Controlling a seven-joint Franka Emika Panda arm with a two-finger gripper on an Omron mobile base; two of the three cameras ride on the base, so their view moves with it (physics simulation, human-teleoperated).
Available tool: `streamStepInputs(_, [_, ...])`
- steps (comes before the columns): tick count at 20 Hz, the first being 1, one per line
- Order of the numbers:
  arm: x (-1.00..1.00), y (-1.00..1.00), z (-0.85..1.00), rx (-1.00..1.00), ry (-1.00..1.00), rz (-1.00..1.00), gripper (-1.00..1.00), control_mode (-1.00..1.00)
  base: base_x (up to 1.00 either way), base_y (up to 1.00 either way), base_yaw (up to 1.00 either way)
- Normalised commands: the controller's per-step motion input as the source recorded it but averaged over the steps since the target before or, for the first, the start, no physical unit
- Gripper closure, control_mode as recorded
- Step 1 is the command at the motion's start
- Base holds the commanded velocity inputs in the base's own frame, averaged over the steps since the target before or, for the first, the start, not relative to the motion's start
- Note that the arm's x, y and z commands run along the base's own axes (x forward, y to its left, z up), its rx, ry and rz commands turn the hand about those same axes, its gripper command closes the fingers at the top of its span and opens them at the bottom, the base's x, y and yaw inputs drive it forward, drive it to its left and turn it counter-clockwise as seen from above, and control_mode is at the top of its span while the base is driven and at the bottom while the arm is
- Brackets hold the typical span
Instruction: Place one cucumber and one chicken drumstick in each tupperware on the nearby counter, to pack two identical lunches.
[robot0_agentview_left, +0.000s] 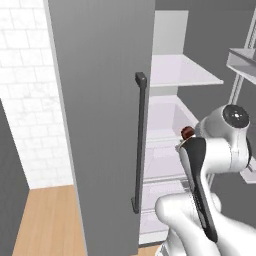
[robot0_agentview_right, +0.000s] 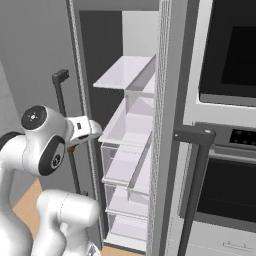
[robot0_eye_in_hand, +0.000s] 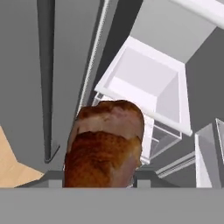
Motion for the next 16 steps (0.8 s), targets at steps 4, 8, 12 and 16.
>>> streamStepInputs(4, [0.0, 0.0, 0.0, 0.0, 0.0, 0.0, 1.0, 1.0, -1.0, 0.35, -0.03])
streamStepInputs(8, [0.0, 0.0, 0.0, 0.0, 0.0, 0.0, 1.0, 1.0, -1.0, 0.08, 0.0])
streamStepInputs(12, [0.0, 0.0, 0.0, 0.0, 0.0, 0.0, 1.0, 1.0, -1.0, -0.45, -0.12])
streamStepInputs(16, [0.0, 0.0, 0.0, 0.0, 0.0, 0.0, 1.0, 1.0, -0.7, -0.91, -0.33])
